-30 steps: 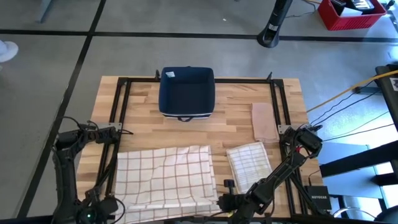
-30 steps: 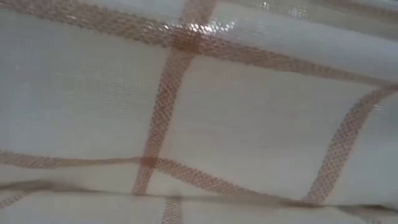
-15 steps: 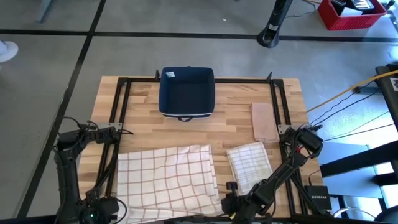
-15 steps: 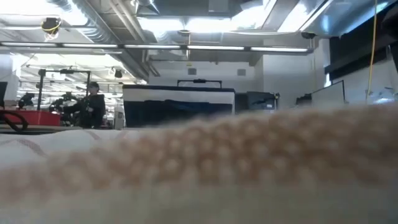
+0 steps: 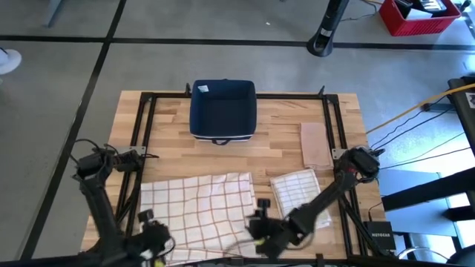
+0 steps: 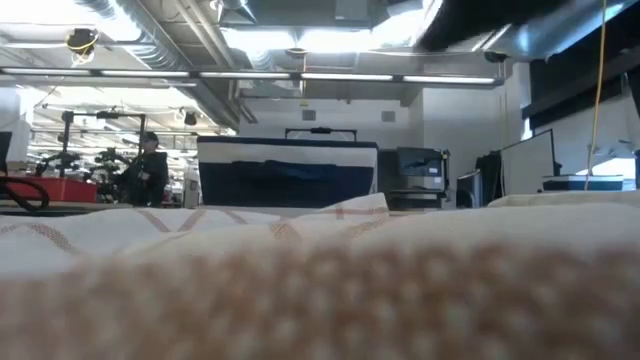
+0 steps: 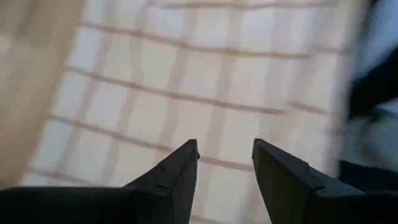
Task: Fold towel
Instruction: Fold the white with brown pattern towel on the table
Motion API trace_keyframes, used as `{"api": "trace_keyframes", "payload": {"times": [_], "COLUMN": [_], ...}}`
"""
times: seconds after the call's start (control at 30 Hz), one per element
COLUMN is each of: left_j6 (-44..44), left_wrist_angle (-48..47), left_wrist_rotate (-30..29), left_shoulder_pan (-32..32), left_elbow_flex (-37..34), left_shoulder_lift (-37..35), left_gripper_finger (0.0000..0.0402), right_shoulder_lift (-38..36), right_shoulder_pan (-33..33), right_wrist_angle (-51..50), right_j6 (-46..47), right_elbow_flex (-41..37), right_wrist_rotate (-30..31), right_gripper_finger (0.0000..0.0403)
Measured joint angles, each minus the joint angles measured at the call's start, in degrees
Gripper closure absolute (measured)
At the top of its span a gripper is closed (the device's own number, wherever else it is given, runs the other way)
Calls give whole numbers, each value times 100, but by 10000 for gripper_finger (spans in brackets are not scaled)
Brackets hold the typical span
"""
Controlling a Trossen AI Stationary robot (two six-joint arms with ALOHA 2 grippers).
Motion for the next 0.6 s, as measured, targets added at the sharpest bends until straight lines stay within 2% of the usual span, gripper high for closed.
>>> {"api": "trace_keyframes", "payload": {"times": [0.23,0.37,0.47,0.6], "left_j6": [-92,-511,-786,-812], "left_wrist_angle": [-37,29,353,718], "left_wrist_rotate": [-45,-52,131,546], "left_shoulder_pan": [770,1212,1409,1460], "left_elbow_flex": [-1497,-2464,-3023,-3463], "left_shoulder_lift": [9,9,9,2], "left_gripper_finger": [254,254,254,254], "right_shoulder_lift": [318,495,525,483], "right_shoulder_pan": [-924,-1408,-1714,-1941], "right_wrist_angle": [225,266,-134,-1233], "right_j6": [-107,-316,-307,123], "right_elbow_flex": [-358,-441,-495,-471], "right_wrist_rotate": [-74,-493,-840,-1055], "right_gripper_finger": [244,244,244,244]}}
